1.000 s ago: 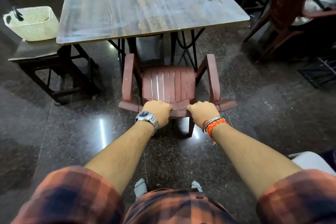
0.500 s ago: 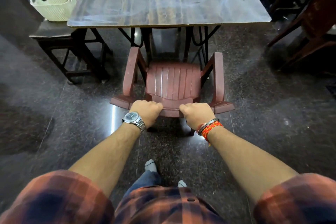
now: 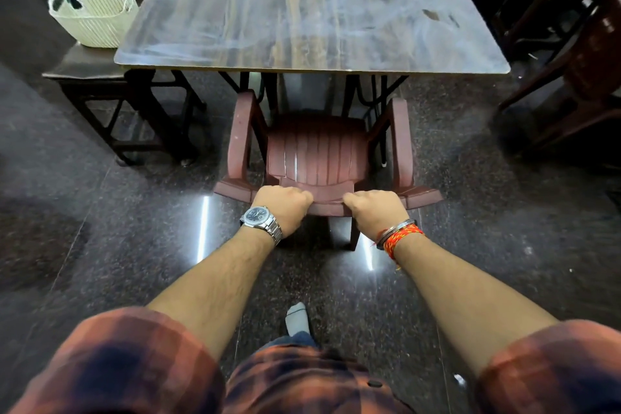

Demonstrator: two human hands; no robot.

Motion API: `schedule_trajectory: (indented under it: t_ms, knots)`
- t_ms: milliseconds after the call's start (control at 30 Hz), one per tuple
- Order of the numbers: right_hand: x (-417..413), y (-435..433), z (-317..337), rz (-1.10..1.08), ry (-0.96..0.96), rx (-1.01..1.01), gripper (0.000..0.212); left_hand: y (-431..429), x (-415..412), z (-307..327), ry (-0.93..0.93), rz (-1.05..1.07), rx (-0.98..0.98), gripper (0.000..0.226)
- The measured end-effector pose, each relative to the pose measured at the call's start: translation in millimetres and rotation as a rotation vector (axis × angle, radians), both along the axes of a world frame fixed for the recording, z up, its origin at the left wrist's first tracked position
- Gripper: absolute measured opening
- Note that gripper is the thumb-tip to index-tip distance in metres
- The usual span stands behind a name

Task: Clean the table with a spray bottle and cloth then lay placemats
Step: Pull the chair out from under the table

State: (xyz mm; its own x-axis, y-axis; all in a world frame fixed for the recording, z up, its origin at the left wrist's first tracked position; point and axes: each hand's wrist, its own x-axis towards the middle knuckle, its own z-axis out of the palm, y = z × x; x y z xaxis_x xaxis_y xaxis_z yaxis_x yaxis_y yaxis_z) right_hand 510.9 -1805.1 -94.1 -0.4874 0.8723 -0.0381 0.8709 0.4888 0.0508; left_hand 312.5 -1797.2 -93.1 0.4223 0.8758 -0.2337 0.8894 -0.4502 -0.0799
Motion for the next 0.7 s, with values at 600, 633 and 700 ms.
schedule_trajectory:
  t_ms: [600, 633, 700]
  knots:
    - [2.1, 91.1, 0.2, -0.031, -0.040, -0.079, 0.013, 90.4, 4.8, 1.6, 0.009, 0.018, 0.003, 0.018]
    - [2.7, 95.7, -0.7, -0.028, -0.039, -0.074, 0.012, 93.9, 5.6, 1.2, 0.011, 0.019, 0.007, 0.018]
    - [3.7, 104.2, -0.9, -0.023, -0.032, -0.061, 0.012, 101.5, 7.1, 2.0, 0.016, 0.026, 0.010, 0.019]
